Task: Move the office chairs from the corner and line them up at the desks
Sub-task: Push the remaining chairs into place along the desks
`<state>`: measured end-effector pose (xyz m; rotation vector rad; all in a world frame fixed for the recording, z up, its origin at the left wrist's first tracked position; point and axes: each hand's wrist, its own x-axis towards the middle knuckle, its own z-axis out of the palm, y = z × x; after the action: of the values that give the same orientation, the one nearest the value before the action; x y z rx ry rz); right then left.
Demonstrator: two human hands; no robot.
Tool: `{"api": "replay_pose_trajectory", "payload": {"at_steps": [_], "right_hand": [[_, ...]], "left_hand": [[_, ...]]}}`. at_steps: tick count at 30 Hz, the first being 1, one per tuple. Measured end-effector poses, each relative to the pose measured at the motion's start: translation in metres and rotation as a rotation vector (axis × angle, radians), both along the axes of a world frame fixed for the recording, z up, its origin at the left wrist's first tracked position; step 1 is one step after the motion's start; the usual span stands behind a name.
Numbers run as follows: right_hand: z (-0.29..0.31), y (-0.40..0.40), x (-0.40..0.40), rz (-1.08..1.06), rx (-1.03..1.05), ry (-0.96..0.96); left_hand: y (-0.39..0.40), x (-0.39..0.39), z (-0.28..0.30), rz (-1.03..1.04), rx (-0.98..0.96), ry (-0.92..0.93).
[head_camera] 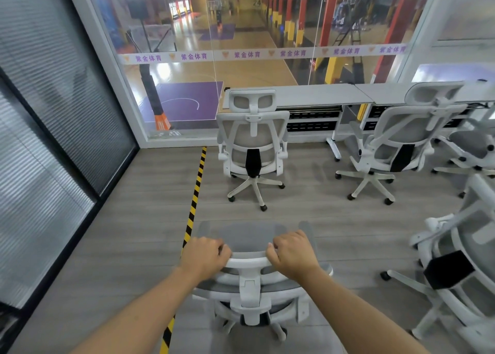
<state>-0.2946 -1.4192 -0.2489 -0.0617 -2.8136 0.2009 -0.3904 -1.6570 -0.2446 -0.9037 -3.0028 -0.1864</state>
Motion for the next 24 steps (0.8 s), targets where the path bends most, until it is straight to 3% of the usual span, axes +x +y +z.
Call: {"api": "replay_pose_trajectory", "payload": {"at_steps": [24], "right_hand": [[-0.002, 0.012, -0.026, 0.005, 0.020, 0.008]], "left_hand": [[0.010, -0.024, -0.003, 0.003, 0.019, 0.007]]}}
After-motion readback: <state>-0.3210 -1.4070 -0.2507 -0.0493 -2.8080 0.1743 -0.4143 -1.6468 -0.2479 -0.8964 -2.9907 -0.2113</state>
